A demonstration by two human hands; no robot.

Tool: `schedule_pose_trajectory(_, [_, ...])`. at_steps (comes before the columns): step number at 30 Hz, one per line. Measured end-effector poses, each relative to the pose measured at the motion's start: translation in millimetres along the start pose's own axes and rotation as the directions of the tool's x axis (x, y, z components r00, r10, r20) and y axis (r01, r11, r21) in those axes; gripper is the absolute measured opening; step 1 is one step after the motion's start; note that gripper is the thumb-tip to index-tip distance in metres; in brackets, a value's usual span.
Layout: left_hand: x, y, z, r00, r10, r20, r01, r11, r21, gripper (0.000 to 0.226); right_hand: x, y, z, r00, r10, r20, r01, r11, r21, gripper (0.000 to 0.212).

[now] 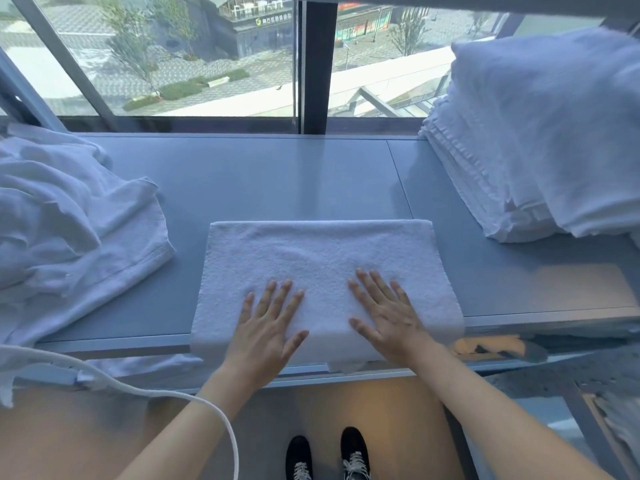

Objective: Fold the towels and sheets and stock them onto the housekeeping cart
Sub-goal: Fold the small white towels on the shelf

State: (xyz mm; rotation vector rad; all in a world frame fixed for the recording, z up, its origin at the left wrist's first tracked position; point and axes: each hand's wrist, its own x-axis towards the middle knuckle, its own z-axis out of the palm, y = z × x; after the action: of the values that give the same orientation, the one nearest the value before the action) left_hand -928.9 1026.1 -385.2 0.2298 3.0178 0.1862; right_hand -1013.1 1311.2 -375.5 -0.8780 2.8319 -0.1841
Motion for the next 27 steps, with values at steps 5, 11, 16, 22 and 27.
schedule_pose_trajectory(5, [-21.9, -20.6, 5.8, 0.998, 0.005, -0.067, -0.003, 1.0, 0.024, 0.079, -35.1, 41.9, 3.0, 0.995, -0.097, 0.02, 0.099, 0.993, -0.071, 0.087])
schedule_pose_trajectory(11, [-34.6, -49.8, 12.5, 0.989, 0.0, -0.147, 0.01, 0.998, 0.066, 0.084, -49.9, 74.6, 6.2, 0.998, -0.065, -0.007, 0.063, 0.984, -0.164, 0.082])
schedule_pose_trajectory(16, [-35.9, -49.3, 18.1, 0.97, 0.041, -0.238, -0.026, 0.998, 0.063, 0.079, -53.3, 68.5, 8.8, 0.995, -0.073, -0.06, 0.062, 0.984, -0.166, 0.078])
schedule_pose_trajectory(22, [-46.7, -41.6, 18.1, 0.9, 0.089, -0.427, -0.073, 0.996, 0.055, 0.055, -67.9, 51.1, 9.1, 0.966, -0.111, -0.235, 0.078, 0.986, -0.146, 0.056])
schedule_pose_trajectory(27, [-57.3, -36.7, 1.5, 0.824, 0.118, -0.554, -0.118, 0.992, 0.036, 0.031, -83.2, 33.7, -4.1, 0.893, -0.13, -0.43, 0.09, 0.99, -0.112, 0.04])
